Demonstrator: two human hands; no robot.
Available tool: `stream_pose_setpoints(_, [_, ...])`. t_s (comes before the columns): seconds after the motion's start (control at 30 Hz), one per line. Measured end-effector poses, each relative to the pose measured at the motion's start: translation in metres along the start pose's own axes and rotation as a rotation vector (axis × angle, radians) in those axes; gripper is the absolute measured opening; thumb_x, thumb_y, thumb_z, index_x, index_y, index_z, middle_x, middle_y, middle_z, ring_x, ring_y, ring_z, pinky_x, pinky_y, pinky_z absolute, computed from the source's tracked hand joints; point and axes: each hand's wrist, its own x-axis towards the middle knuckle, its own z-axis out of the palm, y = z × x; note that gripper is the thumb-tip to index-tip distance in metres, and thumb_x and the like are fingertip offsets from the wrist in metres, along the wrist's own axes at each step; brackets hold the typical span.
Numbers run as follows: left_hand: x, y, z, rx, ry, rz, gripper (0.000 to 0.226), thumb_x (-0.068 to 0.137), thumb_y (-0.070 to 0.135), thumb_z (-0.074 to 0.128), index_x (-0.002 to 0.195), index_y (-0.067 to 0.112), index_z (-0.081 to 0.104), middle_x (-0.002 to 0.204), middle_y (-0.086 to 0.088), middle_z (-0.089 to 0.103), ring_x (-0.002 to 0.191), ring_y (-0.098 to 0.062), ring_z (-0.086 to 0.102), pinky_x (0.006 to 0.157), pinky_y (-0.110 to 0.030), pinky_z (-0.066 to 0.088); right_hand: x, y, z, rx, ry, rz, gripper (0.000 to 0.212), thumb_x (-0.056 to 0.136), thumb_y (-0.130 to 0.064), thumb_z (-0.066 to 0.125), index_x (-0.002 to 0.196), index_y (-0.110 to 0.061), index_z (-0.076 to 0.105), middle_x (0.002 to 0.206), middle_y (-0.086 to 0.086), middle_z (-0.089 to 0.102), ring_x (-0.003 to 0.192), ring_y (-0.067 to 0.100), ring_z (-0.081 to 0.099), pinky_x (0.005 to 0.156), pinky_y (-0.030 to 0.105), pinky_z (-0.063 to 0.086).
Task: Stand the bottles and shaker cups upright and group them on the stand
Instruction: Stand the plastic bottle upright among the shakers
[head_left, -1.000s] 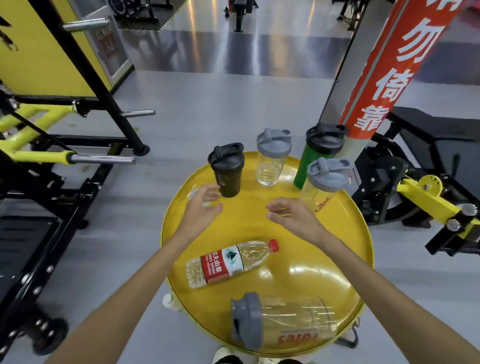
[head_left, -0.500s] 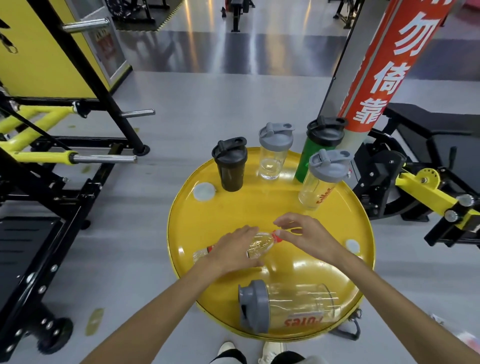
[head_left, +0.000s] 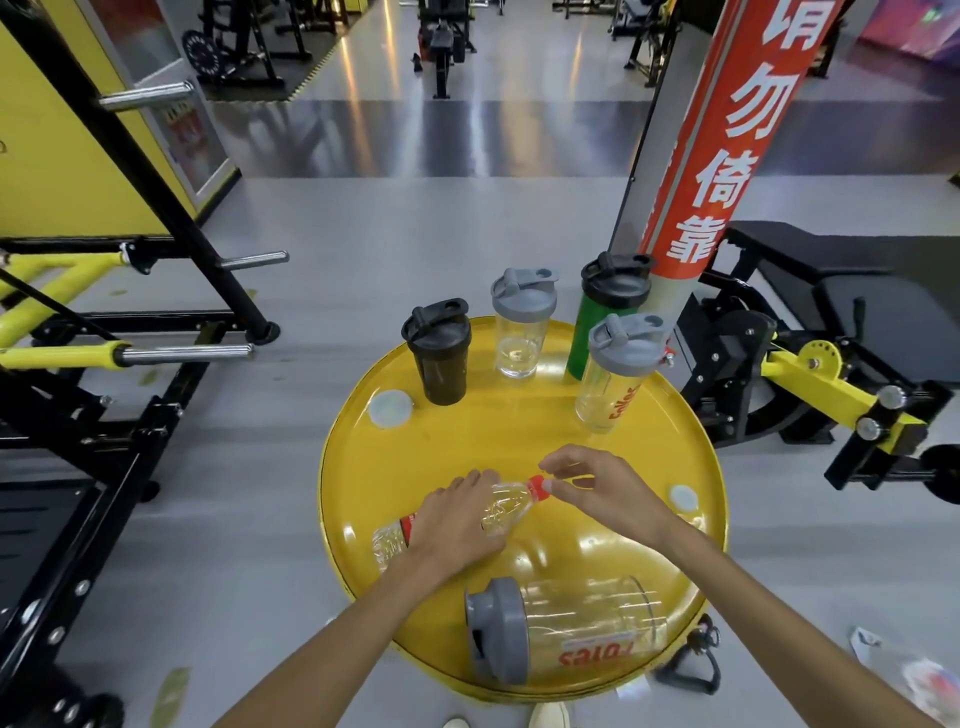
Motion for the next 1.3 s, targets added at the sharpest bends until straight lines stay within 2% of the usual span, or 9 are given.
stream_pose_setpoints(0.13, [0.016,0.004,-0.021,-0.376,0.067,-0.133,0.063,0.067,0.046,0.08,0.124,0.038,0.054,0.111,0.017,0.066,0.1,-0.006,0.064,0.081,-0.027,0.051,-0.002,-0.002,-0.011,0.005,0.032,-0.024,0.013,0.09,-0.024,0.071,0.103,-0.025,0.07,0.107,-0.012,0.072,0.105,0.004,0.065,0.096,0.034,0.052])
stream_pose_setpoints(0.27, [0.037,0.009,-0.049,-0.737,0.224,-0.148,0.062,0.059,0.027,0.089,0.114,0.034,0.061,0.094,0.01,0.07,0.08,-0.007,0.066,0.069,-0.022,0.054,-0.007,0.0,-0.024,-0.013,0.075,-0.02,0.016,0.09,-0.025,0.071,0.107,-0.024,0.07,0.109,-0.01,0.071,0.106,0.003,0.064,0.097,0.034,0.052])
stream_pose_setpoints(0.33, [0.047,0.012,-0.062,-0.808,0.268,-0.142,0.063,0.059,0.022,0.09,0.114,0.032,0.062,0.095,0.008,0.072,0.084,-0.007,0.068,0.068,-0.017,0.053,-0.01,0.002,-0.03,-0.027,0.077,-0.021,0.016,0.091,-0.026,0.07,0.107,-0.023,0.07,0.11,-0.01,0.071,0.106,0.004,0.064,0.096,0.033,0.052])
stream_pose_setpoints(0.43, [0.063,0.016,-0.073,-0.917,0.324,-0.13,0.062,0.059,0.022,0.092,0.111,0.032,0.061,0.1,0.007,0.073,0.091,-0.008,0.07,0.075,-0.028,0.058,-0.013,0.005,-0.035,-0.034,0.087,-0.016,0.017,0.091,-0.027,0.07,0.108,-0.022,0.07,0.109,-0.011,0.071,0.105,0.003,0.065,0.096,0.032,0.053])
stream_pose_setpoints(0.53, [0.083,0.021,-0.078,-0.957,0.377,-0.138,0.062,0.058,0.022,0.094,0.108,0.031,0.058,0.099,0.007,0.074,0.091,-0.01,0.071,0.08,-0.038,0.06,-0.014,0.008,-0.036,-0.04,0.09,-0.006,0.017,0.092,-0.026,0.069,0.108,-0.022,0.07,0.11,-0.01,0.071,0.105,0.004,0.065,0.095,0.032,0.053])
stream_pose_setpoints(0.7, [0.115,0.034,-0.077,-0.998,0.411,-0.118,0.065,0.059,0.022,0.094,0.112,0.029,0.057,0.108,0.007,0.071,0.102,-0.011,0.068,0.088,-0.043,0.059,-0.013,0.014,-0.04,-0.038,0.106,0.006,0.016,0.092,-0.026,0.07,0.107,-0.023,0.07,0.109,-0.011,0.071,0.105,0.004,0.064,0.094,0.03,0.053])
stream_pose_setpoints(1.0, [0.148,0.041,-0.068,-1.064,0.377,-0.08,0.067,0.065,0.012,0.092,0.118,0.019,0.051,0.116,-0.002,0.067,0.109,-0.016,0.064,0.095,-0.044,0.055,-0.01,0.022,-0.044,-0.023,0.119,0.037,0.015,0.092,-0.027,0.069,0.107,-0.024,0.069,0.109,-0.012,0.07,0.105,0.002,0.064,0.095,0.027,0.052])
stream_pose_setpoints(1.2, [0.146,0.036,-0.055,-1.053,0.38,-0.033,0.067,0.067,0.02,0.09,0.117,0.029,0.046,0.117,0.001,0.063,0.112,-0.018,0.061,0.095,-0.044,0.054,-0.012,0.027,-0.034,-0.046,0.094,0.037,0.015,0.091,-0.03,0.07,0.106,-0.026,0.069,0.108,-0.015,0.07,0.103,-0.001,0.064,0.096,0.031,0.053])
stream_pose_setpoints(1.3, [0.145,0.037,-0.055,-1.053,0.365,-0.013,0.067,0.068,0.023,0.088,0.118,0.03,0.044,0.117,0.0,0.061,0.112,-0.019,0.061,0.094,-0.043,0.055,-0.018,0.024,-0.03,-0.098,-0.017,0.022,0.023,0.09,-0.037,0.07,0.111,-0.029,0.067,0.112,-0.019,0.068,0.107,-0.003,0.062,0.097,0.031,0.051])
